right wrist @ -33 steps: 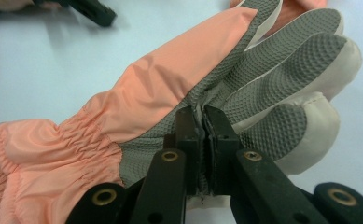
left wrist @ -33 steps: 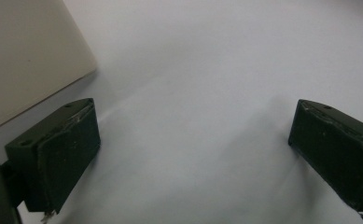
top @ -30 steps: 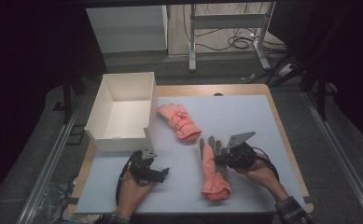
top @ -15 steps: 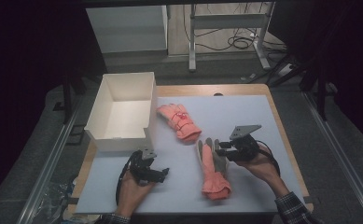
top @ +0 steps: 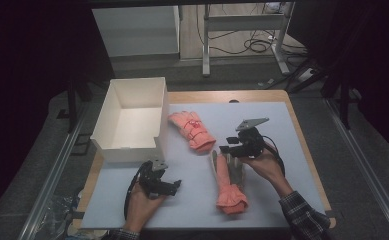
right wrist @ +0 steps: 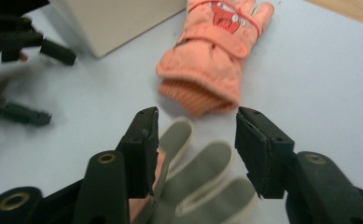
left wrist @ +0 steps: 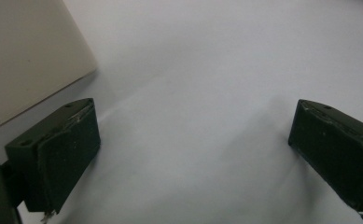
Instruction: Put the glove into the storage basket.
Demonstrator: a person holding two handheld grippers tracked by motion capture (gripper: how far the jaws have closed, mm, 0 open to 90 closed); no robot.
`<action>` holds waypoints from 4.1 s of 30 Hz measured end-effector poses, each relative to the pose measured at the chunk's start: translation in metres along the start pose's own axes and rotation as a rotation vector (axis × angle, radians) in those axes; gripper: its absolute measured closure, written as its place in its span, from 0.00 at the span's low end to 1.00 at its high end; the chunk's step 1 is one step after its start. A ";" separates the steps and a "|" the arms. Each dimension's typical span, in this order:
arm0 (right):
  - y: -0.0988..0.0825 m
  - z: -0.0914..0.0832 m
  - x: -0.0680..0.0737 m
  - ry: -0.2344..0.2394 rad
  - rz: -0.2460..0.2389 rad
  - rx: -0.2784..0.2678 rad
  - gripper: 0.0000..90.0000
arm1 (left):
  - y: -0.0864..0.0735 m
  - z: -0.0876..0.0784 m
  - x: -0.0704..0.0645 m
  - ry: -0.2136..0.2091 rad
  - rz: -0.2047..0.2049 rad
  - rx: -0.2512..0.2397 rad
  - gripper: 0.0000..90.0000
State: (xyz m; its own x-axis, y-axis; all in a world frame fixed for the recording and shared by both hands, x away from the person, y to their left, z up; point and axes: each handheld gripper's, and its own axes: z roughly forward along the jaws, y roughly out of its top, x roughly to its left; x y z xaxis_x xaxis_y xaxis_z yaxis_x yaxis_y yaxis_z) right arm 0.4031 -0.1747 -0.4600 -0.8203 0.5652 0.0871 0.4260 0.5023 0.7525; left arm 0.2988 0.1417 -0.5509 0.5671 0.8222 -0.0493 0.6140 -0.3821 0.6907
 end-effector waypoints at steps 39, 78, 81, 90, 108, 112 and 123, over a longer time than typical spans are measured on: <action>0.081 0.135 -0.024 -0.078 0.007 0.087 0.38 | 0.000 0.000 0.000 -0.001 -0.001 0.000 0.02; 0.094 0.107 -0.015 -0.040 0.090 0.062 0.94 | 0.000 0.000 0.000 -0.001 0.000 0.001 0.02; 0.094 0.096 -0.013 -0.039 0.088 0.050 0.94 | 0.000 0.000 0.000 -0.001 0.000 0.001 0.02; 0.091 0.064 -0.006 -0.025 0.122 0.013 0.93 | 0.000 0.000 0.000 -0.001 0.001 0.000 0.02; 0.052 -0.003 0.010 -0.028 0.167 -0.017 0.93 | 0.000 0.000 0.000 0.000 0.003 0.001 0.02; 0.040 -0.017 0.016 -0.032 0.176 -0.017 0.93 | 0.000 0.000 0.000 0.000 0.003 0.000 0.02; 0.008 -0.050 0.042 -0.025 0.219 -0.041 0.93 | 0.000 0.000 0.000 0.000 0.000 0.001 0.02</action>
State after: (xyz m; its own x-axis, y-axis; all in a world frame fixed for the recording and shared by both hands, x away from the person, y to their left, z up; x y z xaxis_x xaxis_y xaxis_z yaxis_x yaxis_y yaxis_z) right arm 0.3530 -0.1797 -0.4174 -0.7003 0.6738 0.2356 0.5764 0.3391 0.7435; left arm 0.2989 0.1416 -0.5508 0.5670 0.8223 -0.0496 0.6145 -0.3821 0.6902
